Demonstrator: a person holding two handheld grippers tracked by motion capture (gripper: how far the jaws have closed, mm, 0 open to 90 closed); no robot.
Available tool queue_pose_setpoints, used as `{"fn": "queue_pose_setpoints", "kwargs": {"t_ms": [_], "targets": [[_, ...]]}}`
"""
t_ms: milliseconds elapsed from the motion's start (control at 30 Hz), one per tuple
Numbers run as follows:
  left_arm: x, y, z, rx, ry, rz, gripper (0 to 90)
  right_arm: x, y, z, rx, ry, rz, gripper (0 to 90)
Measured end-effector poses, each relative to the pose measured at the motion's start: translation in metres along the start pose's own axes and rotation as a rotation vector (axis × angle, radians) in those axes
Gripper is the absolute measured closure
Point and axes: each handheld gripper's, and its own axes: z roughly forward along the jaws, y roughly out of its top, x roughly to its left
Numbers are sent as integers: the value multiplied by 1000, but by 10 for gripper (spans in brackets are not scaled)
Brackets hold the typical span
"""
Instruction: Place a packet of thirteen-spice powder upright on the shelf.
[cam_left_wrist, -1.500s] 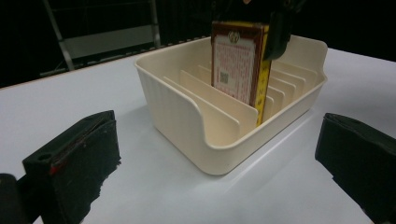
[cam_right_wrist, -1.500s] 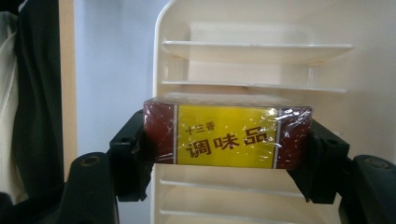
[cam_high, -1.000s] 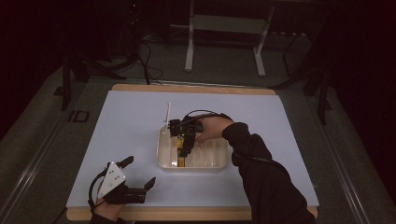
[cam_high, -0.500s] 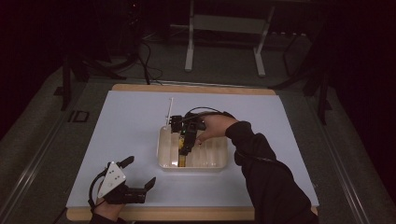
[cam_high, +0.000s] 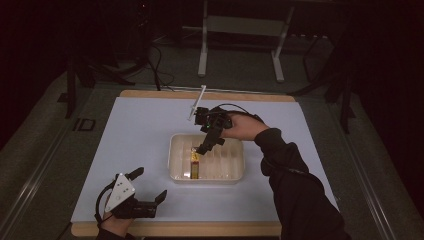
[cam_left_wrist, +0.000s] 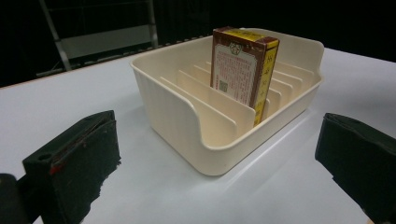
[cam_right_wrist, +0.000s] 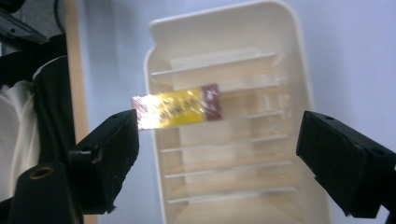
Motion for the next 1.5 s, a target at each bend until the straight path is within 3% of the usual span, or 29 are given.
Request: {"fn": "queue_pose_setpoints", "kwargs": {"t_ms": [133,400,500,700,900,1167,1233,1300,1500], "targets": [[0,0,0,2,1,0,0,-3,-12,-6,-4,-34,18,131],[0,0,0,1,0,-1,0,-13,-37,-11,-39,-55,96,131],[0,0,0,-1,0,-1,0,-19,-53,-15,-60,-104,141,132],[0,0,0,2,-1,0,0,-25,-78,-17,-101,-133,202,134],[0,0,0,0,0,-2,0,-22,-98,-18,-156,-216,234,134],[0,0,0,4,1,-1,0,-19,-128,-19,-252,-314,337,134],[0,0,0,4,1,-1,0,-16,-140,-17,-294,-373,376,138],[0,0,0,4,1,-1,0,-15,-146,-15,-325,-374,401,137],[0,0,-1,3,4,-1,0,-11,-171,-7,-387,-444,467,136]]}}
